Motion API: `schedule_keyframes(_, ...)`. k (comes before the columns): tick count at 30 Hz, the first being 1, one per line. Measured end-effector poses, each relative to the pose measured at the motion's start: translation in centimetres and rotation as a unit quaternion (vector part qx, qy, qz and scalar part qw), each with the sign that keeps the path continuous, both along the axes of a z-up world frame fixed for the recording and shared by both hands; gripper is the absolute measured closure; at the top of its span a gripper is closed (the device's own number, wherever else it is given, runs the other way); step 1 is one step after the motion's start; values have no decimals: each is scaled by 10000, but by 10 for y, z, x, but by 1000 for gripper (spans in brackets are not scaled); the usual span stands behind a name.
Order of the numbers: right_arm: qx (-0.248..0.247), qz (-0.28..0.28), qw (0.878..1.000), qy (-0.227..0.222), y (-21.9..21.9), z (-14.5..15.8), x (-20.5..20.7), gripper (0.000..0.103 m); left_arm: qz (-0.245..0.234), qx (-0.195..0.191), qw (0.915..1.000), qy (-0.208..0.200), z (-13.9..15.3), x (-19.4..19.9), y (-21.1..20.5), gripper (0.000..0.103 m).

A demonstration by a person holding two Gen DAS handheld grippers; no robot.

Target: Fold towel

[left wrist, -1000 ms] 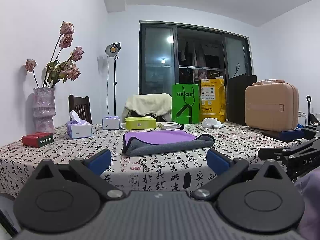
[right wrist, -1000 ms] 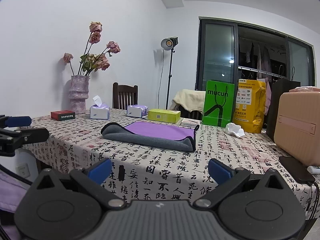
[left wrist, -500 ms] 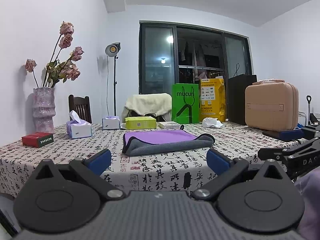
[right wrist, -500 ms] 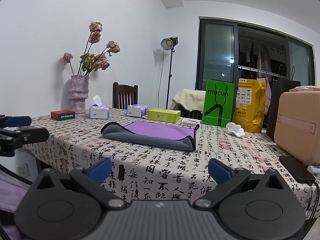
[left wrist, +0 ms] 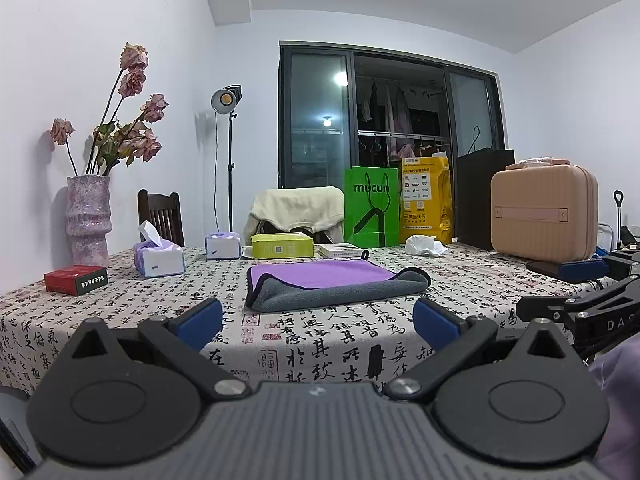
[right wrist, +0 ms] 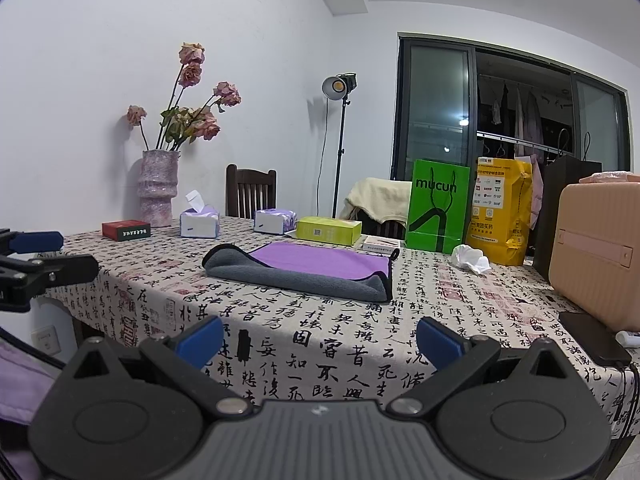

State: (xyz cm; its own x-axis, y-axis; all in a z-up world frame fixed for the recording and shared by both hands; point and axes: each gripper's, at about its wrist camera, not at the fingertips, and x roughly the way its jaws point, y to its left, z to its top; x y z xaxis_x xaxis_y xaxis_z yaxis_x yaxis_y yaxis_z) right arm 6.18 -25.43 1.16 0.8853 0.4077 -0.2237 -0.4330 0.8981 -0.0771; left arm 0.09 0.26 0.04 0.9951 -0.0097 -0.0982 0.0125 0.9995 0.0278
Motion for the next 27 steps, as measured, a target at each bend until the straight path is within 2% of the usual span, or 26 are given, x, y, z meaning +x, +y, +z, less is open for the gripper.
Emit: schedule_keyframes(27,24,-15,10000,21,0,0,1,0,-1,-15,10000,41,0,1,0,0)
